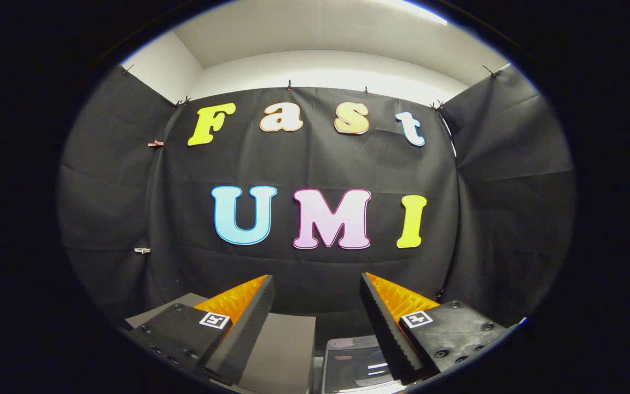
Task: Put the clothes into the washing machine and then close the washing machine lid.
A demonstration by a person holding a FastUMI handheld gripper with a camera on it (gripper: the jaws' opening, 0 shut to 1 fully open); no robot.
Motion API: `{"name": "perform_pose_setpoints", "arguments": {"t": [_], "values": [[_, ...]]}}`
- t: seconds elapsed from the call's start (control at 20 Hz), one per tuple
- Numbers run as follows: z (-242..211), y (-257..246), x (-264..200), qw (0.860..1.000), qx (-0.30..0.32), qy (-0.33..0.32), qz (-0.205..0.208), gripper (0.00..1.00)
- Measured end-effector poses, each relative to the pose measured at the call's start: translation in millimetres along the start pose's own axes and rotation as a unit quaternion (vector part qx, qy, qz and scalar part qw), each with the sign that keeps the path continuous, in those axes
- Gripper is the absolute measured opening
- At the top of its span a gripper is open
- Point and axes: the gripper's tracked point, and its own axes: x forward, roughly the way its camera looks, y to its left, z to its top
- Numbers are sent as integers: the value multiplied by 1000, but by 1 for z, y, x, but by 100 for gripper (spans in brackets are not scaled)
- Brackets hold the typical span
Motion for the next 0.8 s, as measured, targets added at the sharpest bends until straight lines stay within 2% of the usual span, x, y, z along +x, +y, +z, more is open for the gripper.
{"name": "perform_pose_setpoints", "arguments": {"t": [0.5, 0.8], "values": [[-8, 1, -2, 1000, -6, 21, 0, 98], [0, 4, 3, 1000, -5, 10, 7, 98]]}}
